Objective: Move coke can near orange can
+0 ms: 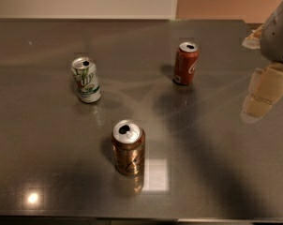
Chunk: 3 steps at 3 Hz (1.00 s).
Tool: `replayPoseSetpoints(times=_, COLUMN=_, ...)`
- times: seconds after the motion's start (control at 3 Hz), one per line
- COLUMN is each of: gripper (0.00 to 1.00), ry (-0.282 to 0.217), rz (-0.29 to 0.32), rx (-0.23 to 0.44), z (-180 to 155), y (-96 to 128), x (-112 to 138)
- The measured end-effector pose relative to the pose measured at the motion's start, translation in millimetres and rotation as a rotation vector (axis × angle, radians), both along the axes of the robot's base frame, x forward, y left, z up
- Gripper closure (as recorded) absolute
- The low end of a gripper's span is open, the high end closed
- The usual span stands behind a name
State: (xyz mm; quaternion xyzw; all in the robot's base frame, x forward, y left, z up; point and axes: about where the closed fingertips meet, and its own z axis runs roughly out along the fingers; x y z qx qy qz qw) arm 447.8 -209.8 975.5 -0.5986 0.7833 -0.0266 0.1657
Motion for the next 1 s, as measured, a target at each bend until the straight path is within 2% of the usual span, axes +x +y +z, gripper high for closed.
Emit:
replayPoseSetpoints(times=0.67, gripper=0.0, ry=-0.02, rz=-0.057, rx=0.121, z=-11.2, y=26.5, x=50.5)
replayPoseSetpoints(times=1.0, gripper=0.0, ry=-0.043, rz=-0.109, rx=0.184, z=-14.3, y=32.4, x=82.0)
